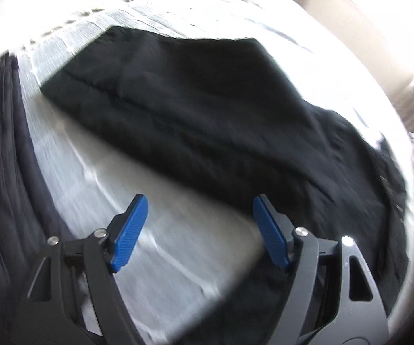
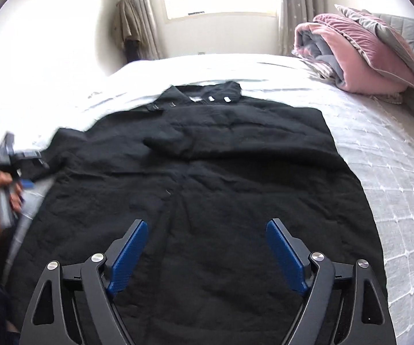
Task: Fold large clothes
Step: 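Lift the sleeve with the right gripper and fold it across the coat body, then close the left gripper on the coat side and sleeve beside it, then lift the side with the left gripper and fold it over the coat body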
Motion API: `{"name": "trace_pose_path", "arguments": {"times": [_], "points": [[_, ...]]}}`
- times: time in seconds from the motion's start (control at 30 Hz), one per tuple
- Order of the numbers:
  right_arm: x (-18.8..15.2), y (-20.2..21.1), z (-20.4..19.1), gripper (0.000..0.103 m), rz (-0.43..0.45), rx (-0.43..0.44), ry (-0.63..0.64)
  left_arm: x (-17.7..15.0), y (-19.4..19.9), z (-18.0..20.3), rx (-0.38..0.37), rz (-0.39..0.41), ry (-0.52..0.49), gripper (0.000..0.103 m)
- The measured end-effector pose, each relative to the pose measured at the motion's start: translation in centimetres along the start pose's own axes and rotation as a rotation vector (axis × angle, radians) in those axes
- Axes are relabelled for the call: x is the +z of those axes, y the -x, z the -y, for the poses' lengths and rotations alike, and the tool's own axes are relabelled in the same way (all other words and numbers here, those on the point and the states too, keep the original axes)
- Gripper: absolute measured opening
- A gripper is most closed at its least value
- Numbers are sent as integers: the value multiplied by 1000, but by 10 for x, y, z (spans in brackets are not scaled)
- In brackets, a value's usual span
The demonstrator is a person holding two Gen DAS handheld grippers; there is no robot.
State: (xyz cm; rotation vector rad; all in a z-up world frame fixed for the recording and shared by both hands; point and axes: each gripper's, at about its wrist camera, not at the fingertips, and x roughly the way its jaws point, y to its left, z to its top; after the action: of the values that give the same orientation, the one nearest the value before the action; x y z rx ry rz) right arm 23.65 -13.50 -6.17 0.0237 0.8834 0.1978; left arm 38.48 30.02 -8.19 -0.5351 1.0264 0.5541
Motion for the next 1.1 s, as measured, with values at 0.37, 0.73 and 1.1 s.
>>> {"name": "trace_pose_path", "arguments": {"times": [0.37,0.73,1.1], "points": [[-6,-1,4,86,18,12,28,39,-35,-53,-16,-64,283,89],[-7,-7,3,86,6,-1,8,58,-40,-88,43,-14,309,68],[-6,-9,12,86,4,21,-52,64,34,-92,-160,212,273,8]]}}
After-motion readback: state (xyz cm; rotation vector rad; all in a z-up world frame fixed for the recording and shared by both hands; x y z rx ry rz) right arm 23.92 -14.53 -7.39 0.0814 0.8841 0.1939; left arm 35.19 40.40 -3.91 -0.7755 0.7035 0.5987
